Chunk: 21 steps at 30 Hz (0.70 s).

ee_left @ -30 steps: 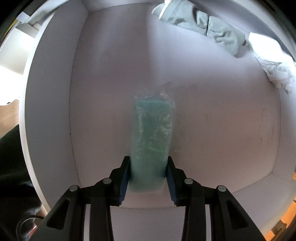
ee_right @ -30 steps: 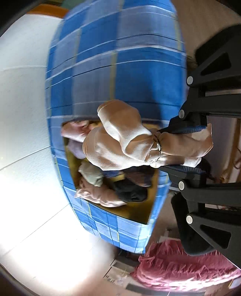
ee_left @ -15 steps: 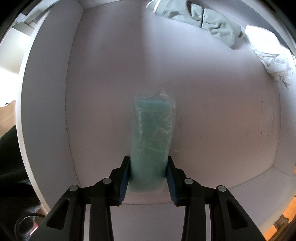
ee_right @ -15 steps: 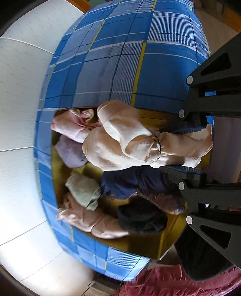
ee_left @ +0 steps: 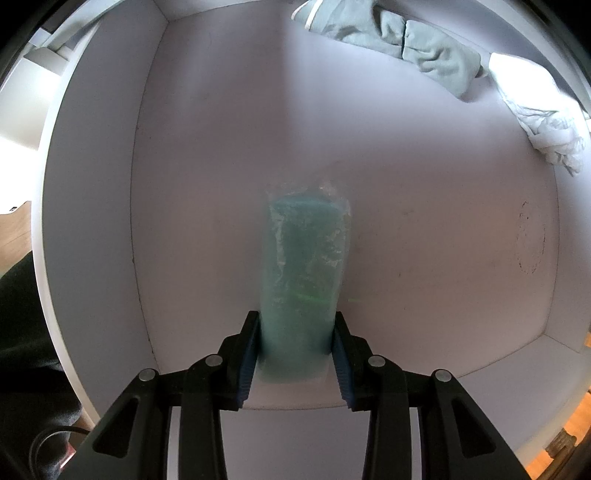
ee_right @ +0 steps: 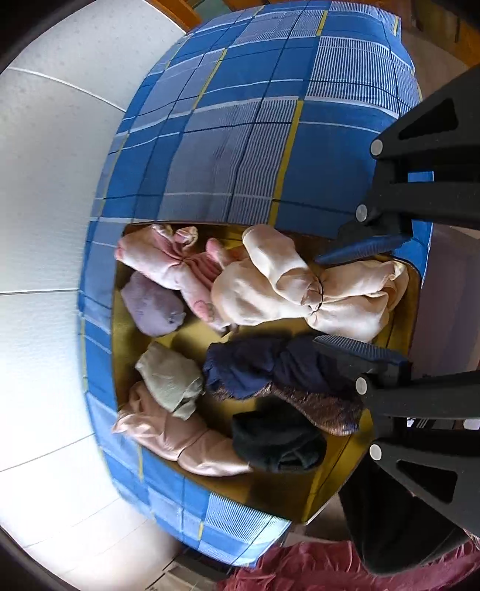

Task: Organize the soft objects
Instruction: 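Lower the cream sock into the tray and open the right tool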

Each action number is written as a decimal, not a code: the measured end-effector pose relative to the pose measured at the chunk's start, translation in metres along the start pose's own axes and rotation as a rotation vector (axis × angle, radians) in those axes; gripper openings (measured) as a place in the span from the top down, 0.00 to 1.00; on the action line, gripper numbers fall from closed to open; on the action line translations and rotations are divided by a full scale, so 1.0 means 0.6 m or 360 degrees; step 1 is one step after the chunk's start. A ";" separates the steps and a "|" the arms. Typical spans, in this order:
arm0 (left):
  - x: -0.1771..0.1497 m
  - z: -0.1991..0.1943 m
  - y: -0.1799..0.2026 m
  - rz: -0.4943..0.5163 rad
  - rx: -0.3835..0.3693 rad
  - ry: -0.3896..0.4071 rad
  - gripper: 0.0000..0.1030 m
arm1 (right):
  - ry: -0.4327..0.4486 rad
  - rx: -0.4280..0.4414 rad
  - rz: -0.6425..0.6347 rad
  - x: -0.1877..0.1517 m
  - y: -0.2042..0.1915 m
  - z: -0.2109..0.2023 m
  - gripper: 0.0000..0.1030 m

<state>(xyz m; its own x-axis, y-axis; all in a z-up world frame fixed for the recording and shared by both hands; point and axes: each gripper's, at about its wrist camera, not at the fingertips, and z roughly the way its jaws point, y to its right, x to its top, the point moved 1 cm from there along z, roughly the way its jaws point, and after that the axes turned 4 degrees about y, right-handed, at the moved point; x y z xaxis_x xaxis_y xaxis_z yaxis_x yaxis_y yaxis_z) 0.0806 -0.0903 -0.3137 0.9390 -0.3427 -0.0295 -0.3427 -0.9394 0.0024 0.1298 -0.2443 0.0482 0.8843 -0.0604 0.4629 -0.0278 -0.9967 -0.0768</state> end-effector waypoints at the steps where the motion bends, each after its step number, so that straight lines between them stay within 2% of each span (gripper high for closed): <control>1: 0.000 0.000 0.000 -0.0001 0.0000 0.0001 0.63 | 0.0013 0.0001 -0.0008 -0.004 -0.001 -0.004 0.61; 10: 0.011 0.005 -0.002 -0.0002 -0.0001 0.0005 0.63 | 0.0104 0.0097 0.0001 -0.050 0.000 -0.024 0.61; 21: 0.004 0.005 -0.002 0.0000 -0.0001 0.0007 0.63 | 0.0168 0.0100 -0.0022 -0.084 0.000 -0.038 0.61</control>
<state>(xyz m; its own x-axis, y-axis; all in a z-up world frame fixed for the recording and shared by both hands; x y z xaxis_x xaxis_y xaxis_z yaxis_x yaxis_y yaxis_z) 0.0830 -0.0898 -0.3170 0.9392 -0.3425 -0.0253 -0.3425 -0.9395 0.0031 0.0747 -0.2423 0.0448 0.8302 -0.0553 0.5547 0.0162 -0.9923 -0.1232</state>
